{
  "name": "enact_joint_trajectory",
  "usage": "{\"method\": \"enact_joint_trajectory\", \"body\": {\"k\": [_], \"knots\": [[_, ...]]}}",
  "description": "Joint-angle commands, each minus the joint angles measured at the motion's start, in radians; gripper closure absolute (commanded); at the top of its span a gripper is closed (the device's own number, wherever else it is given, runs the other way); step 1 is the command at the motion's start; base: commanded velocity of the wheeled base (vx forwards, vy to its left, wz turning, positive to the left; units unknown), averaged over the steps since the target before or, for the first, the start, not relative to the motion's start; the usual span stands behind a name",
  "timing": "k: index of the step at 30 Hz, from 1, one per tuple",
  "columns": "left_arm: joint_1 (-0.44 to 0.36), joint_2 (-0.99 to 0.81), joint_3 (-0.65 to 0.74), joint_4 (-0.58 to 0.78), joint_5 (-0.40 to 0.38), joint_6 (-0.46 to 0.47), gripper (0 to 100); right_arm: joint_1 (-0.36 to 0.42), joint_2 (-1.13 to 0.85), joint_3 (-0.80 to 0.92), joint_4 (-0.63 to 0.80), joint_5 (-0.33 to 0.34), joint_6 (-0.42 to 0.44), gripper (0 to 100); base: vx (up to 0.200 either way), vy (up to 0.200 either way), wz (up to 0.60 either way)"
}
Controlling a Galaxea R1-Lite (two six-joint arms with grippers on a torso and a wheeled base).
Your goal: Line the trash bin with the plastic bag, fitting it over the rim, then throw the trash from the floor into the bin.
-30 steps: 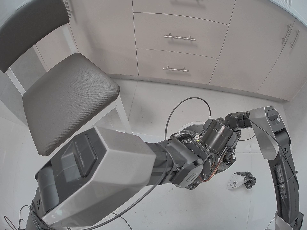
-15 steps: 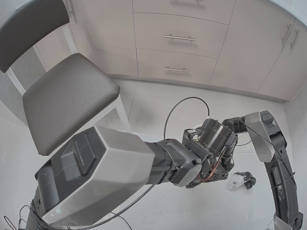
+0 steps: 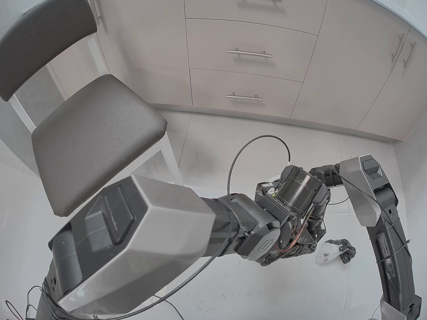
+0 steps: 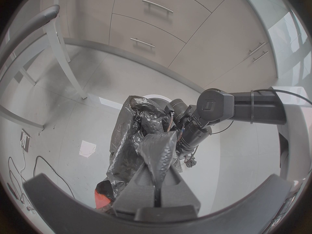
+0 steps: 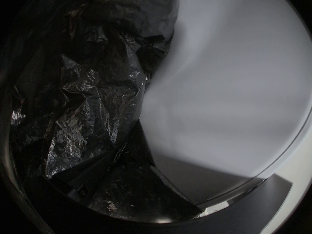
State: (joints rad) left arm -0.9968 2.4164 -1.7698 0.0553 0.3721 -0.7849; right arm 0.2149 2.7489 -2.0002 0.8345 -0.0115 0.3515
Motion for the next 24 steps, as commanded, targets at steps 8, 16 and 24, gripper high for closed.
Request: {"method": "enact_joint_trajectory", "body": {"k": [8, 16, 24], "knots": [[0.0, 0.004, -0.002, 0.0, 0.001, -0.001, 100, 0.031, -0.051, 0.0, 0.046, 0.025, 0.009, 0, 0.0, 0.0, 0.0], [0.0, 0.0, 0.0, 0.0, 0.001, -0.001, 100, 0.043, -0.057, 0.0, 0.091, 0.067, 0.047, 0, 0.0, 0.0, 0.0], [0.0, 0.001, 0.0, 0.0, 0.001, -0.001, 100, 0.04, -0.058, 0.0, 0.143, 0.119, 0.087, 0, 0.0, 0.0, 0.0]]}}
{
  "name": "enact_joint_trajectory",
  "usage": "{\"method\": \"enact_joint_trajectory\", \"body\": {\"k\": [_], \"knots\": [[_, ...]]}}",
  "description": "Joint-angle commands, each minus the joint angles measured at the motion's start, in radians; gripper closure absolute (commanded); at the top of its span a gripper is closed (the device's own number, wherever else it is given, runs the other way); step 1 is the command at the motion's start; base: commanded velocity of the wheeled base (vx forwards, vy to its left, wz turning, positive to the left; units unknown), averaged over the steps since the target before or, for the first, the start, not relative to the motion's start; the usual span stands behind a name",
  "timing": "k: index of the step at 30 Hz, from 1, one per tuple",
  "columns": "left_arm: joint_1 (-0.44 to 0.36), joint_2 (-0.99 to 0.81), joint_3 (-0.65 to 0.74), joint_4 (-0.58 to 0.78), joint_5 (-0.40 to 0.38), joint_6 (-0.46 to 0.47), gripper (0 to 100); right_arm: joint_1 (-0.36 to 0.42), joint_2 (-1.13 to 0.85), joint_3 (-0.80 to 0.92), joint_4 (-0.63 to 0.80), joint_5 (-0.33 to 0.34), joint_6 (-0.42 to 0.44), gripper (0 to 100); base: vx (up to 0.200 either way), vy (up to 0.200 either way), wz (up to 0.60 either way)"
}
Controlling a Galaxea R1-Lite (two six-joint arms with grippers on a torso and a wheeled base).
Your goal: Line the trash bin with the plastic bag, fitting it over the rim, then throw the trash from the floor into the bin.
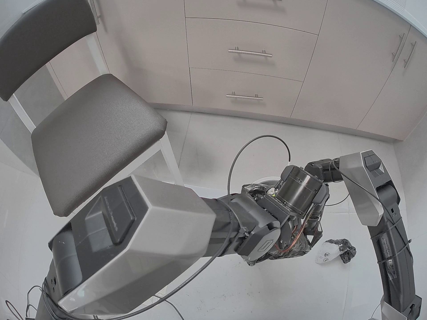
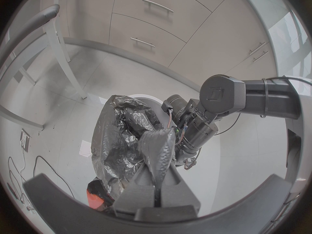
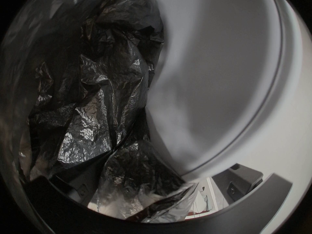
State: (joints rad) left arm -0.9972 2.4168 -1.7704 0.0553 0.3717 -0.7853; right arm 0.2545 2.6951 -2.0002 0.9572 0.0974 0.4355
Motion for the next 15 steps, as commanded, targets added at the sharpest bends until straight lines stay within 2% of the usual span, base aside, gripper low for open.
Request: {"method": "enact_joint_trajectory", "body": {"k": [1, 6, 15], "knots": [[0.0, 0.001, 0.0, 0.0, 0.001, 0.0, 100, 0.0, -0.006, 0.0, 0.04, 0.024, 0.008, 0, 0.0, 0.0, 0.0], [0.0, -0.001, 0.0, 0.001, 0.001, -0.002, 100, 0.003, -0.014, 0.0, 0.083, 0.047, 0.071, 0, 0.0, 0.0, 0.0], [0.0, 0.001, 0.0, 0.001, 0.001, -0.012, 100, 0.005, -0.006, 0.0, 0.149, 0.085, 0.095, 0, 0.0, 0.0, 0.0]]}}
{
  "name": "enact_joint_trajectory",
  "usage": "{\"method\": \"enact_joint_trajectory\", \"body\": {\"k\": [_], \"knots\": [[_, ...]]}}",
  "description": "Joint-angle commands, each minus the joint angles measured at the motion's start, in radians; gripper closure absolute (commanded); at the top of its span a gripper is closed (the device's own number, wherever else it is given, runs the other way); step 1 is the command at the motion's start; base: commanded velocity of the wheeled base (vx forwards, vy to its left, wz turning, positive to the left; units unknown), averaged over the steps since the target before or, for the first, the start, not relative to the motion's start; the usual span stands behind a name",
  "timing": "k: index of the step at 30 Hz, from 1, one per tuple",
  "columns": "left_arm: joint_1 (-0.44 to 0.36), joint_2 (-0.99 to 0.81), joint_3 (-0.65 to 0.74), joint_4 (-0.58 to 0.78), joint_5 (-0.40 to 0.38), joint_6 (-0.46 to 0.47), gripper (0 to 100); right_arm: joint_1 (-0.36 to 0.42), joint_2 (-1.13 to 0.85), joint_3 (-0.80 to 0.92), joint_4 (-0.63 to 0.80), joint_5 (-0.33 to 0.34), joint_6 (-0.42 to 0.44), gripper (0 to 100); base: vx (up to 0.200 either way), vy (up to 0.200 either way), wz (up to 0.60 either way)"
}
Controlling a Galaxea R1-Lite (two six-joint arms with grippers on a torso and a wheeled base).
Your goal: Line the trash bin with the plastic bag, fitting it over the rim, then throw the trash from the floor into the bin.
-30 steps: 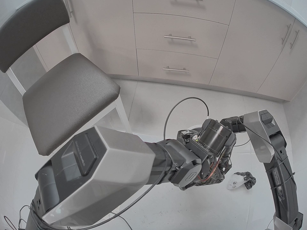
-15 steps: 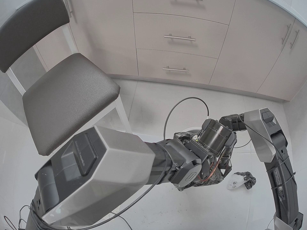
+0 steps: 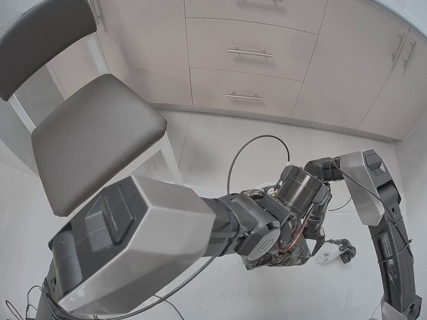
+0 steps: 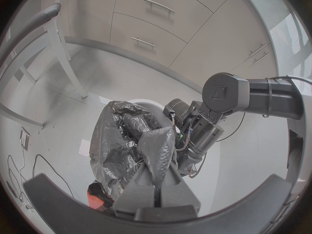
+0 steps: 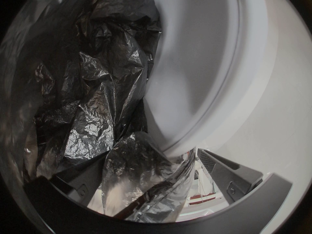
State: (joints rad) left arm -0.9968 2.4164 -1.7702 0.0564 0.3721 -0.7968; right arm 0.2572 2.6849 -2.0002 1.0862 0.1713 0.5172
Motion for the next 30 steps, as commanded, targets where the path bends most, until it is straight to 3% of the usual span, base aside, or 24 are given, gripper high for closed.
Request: {"method": "enact_joint_trajectory", "body": {"k": [1, 11, 14, 21, 27, 30], "knots": [[0.0, 0.001, 0.0, 0.0, 0.001, -0.001, 100, 0.002, 0.006, 0.0, 0.026, 0.014, 0.021, 0, 0.0, 0.0, 0.0], [0.001, 0.004, 0.0, 0.0, 0.001, -0.002, 100, 0.007, 0.013, 0.0, 0.04, 0.039, 0.061, 0, 0.0, 0.0, 0.0], [0.001, 0.003, 0.0, 0.002, 0.001, -0.002, 100, 0.008, 0.012, 0.0, 0.043, 0.079, 0.063, 0, 0.0, 0.0, 0.0], [0.001, 0.004, 0.0, 0.0, 0.001, -0.002, 100, 0.007, 0.012, 0.0, 0.032, 0.073, 0.069, 0, 0.0, 0.0, 0.0], [0.007, 0.004, 0.0, 0.0, 0.001, -0.004, 100, -0.039, -0.062, 0.0, 0.018, 0.059, 0.067, 0, 0.0, 0.0, 0.0], [0.009, -0.011, 0.006, 0.003, 0.002, -0.021, 100, -0.079, -0.192, 0.0, 0.109, 0.056, 0.044, 0, 0.0, 0.0, 0.0]]}}
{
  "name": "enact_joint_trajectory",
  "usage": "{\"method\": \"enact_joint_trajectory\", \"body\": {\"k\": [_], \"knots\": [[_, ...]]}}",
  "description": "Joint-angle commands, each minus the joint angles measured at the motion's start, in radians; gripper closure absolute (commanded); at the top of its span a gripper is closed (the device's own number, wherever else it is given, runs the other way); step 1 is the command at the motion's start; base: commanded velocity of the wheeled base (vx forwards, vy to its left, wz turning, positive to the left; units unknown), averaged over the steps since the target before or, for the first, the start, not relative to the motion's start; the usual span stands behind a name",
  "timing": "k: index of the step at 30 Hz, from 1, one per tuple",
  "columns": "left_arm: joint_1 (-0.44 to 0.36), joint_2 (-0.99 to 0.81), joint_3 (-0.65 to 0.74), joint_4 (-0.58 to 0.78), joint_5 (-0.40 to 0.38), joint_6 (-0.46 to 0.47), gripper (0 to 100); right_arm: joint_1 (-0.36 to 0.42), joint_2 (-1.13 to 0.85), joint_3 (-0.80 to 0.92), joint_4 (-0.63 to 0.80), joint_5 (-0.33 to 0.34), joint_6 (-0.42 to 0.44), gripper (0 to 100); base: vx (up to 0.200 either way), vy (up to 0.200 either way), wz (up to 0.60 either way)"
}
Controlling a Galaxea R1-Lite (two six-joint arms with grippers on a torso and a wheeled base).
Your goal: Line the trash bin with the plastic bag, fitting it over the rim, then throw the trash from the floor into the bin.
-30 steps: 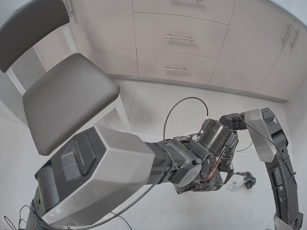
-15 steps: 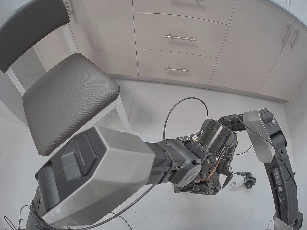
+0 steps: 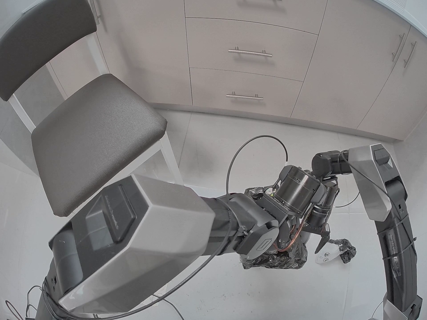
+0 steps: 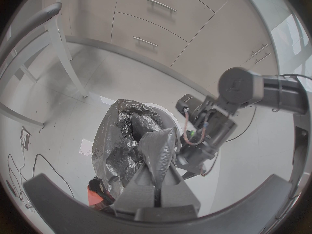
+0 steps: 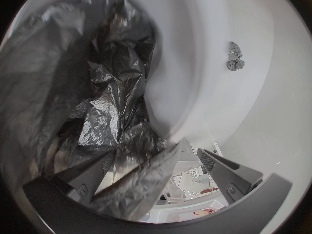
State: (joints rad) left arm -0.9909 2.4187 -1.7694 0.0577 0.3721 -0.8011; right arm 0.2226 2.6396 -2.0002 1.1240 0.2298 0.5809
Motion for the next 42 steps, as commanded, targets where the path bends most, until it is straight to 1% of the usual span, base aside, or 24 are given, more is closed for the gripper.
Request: {"method": "enact_joint_trajectory", "body": {"k": [1, 2, 5, 7, 8, 12, 16, 18, 22, 25, 27, 28, 29, 30, 31, 32, 33, 34, 35, 36, 38, 39, 40, 42], "knots": [[0.003, -0.02, 0.007, 0.002, 0.002, -0.021, 100, -0.046, -0.167, 0.0, 0.082, -0.006, -0.027, 0, 0.0, 0.0, 0.0], [0.003, -0.026, 0.005, 0.001, 0.002, -0.024, 100, -0.046, -0.185, 0.0, 0.092, -0.006, -0.038, 0, 0.0, 0.0, 0.0], [0.003, -0.061, 0.007, 0.004, 0.001, -0.026, 100, -0.042, -0.297, 0.0, 0.227, -0.029, -0.127, 0, 0.0, 0.0, 0.0], [0.003, -0.078, 0.007, 0.004, 0.001, -0.026, 100, -0.022, -0.352, 0.0, 0.364, -0.079, -0.188, 0, 0.0, 0.0, 0.0], [0.003, -0.084, 0.007, 0.004, 0.001, -0.027, 100, 0.006, -0.378, 0.0, 0.447, -0.129, -0.227, 0, 0.0, 0.0, 0.0], [0.003, -0.095, 0.008, 0.005, 0.001, -0.033, 100, 0.083, -0.512, 0.0, 0.447, -0.239, -0.227, 0, 0.0, 0.0, 0.0], [-0.003, -0.105, 0.013, 0.005, 0.001, -0.035, 100, 0.126, -0.615, 0.0, 0.434, -0.267, -0.303, 0, 0.0, 0.0, 0.0], [-0.002, -0.121, 0.018, 0.004, 0.001, -0.035, 100, 0.129, -0.627, 0.0, 0.424, -0.268, -0.302, 0, 0.0, 0.0, 0.0], [0.008, -0.133, 0.018, 0.001, 0.001, -0.032, 100, 0.118, -0.624, 0.0, 0.333, -0.267, -0.302, 0, 0.0, 0.0, 0.0], [0.04, -0.144, 0.004, -0.001, -0.015, -0.026, 100, 0.087, -0.616, 0.0, 0.045, -0.267, -0.319, 0, 0.0, 0.0, 0.0], [0.04, -0.144, 0.002, -0.001, -0.015, -0.026, 100, 0.087, -0.618, 0.0, 0.031, -0.267, -0.319, 0, 0.0, 0.0, 0.0], [0.058, -0.142, 0.001, -0.001, -0.038, -0.026, 100, 0.069, -0.632, 0.0, -0.293, -0.267, -0.348, 0, 0.0, 0.0, 0.0], [0.06, -0.142, 0.001, -0.001, -0.039, -0.026, 100, 0.064, -0.635, 0.0, -0.359, -0.267, -0.355, 0, 0.0, 0.0, 0.0], [0.066, -0.138, 0.001, -0.001, -0.047, -0.026, 100, 0.054, -0.659, 0.057, -0.584, -0.265, -0.394, 0, 0.0, 0.0, 0.0], [0.066, -0.136, 0.001, -0.001, -0.05, -0.026, 100, 0.047, -0.673, 0.182, -0.728, -0.264, -0.424, 0, 0.0, 0.0, 0.0], [0.069, -0.133, 0.001, -0.002, -0.062, -0.026, 100, 0.038, -0.687, 0.347, -0.923, -0.256, -0.472, 0, 0.0, 0.0, 0.0], [0.072, -0.13, 0.001, -0.002, -0.073, -0.026, 100, 0.029, -0.693, 0.465, -1.069, -0.242, -0.501, 0, 0.0, 0.0, 0.0], [0.074, -0.128, 0.001, -0.002, -0.081, -0.026, 100, 0.023, -0.694, 0.52, -1.141, -0.233, -0.515, 0, 0.0, 0.0, 0.0], [0.077, -0.124, -0.001, -0.002, -0.105, -0.026, 100, 0.008, -0.696, 0.699, -1.383, -0.193, -0.549, 0, 0.0, 0.0, 0.0], [0.08, -0.122, -0.001, -0.002, -0.121, -0.027, 100, 0.001, -0.694, 0.791, -1.511, -0.176, -0.552, 0, 0.0, 0.0, 0.0], [0.089, -0.116, -0.001, -0.002, -0.156, -0.035, 100, 0.0, -0.693, 0.92, -1.67, -0.168, -0.553, 0, 0.0, 0.0, 0.0], [0.089, -0.116, -0.001, -0.002, -0.156, -0.035, 100, 0.0, -0.693, 0.92, -1.67, -0.168, -0.553, 0, 0.0, 0.0, 0.0], [0.097, -0.113, -0.002, -0.001, -0.179, -0.036, 100, 0.001, -0.699, 0.991, -1.724, -0.167, -0.553, 0, 0.0, 0.0, 0.0], [0.112, -0.109, -0.007, -0.001, -0.188, -0.038, 100, 0.012, -0.733, 1.074, -1.744, -0.164, -0.547, 0, 0.0, 0.0, 0.0]]}}
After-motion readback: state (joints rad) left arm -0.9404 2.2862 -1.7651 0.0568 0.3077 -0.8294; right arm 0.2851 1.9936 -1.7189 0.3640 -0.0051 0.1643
